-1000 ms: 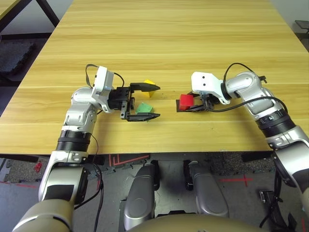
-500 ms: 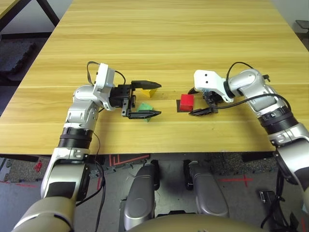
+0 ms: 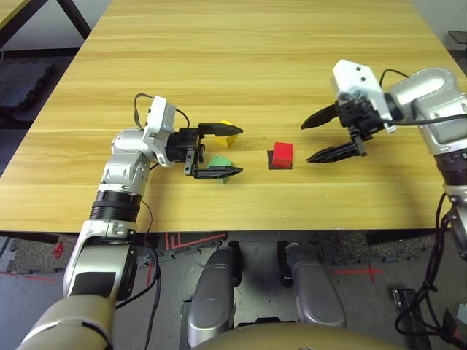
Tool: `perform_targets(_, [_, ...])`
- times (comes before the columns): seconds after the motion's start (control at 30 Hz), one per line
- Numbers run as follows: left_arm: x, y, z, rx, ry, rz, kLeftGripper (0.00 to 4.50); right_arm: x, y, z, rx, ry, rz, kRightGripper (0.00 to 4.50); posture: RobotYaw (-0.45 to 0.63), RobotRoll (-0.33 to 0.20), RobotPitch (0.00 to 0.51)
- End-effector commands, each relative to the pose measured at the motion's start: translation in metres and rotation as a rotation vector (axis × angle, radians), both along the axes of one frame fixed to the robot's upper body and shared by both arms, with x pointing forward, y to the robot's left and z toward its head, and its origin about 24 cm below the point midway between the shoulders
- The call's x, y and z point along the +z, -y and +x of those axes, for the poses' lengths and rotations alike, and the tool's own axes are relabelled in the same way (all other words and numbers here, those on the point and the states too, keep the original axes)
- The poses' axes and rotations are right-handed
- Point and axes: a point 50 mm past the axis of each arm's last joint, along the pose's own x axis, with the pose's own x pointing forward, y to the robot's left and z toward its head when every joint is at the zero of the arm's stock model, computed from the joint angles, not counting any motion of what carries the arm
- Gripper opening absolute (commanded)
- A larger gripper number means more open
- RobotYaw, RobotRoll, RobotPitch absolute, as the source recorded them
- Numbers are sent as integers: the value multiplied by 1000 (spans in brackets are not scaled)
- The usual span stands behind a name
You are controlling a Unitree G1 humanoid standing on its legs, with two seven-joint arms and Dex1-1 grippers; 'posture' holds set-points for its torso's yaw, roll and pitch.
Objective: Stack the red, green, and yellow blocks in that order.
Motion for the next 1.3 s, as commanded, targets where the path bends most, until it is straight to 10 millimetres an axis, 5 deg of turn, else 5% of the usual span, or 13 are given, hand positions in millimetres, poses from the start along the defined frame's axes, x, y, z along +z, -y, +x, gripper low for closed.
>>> perform_targets(0.03, [-3, -10, 1, 6, -1, 48, 4500, -9, 26, -8, -21, -23, 47, 4459, 215, 16, 224])
perform_targets(0.37, [3, -23, 5, 18, -4, 124, 4500, -18, 62, -29, -123, -91, 97, 4459, 183, 41, 233])
perform_targets(0.9, [11, -31, 7, -56, 102, 308, 4500, -27, 67, -33, -212, -90, 95, 4459, 166, 43, 203])
perform_targets(1.3, [-3, -24, 10, -147, 124, 458, 4500, -30, 68, -34, -228, -89, 78, 4459, 139, 34, 202])
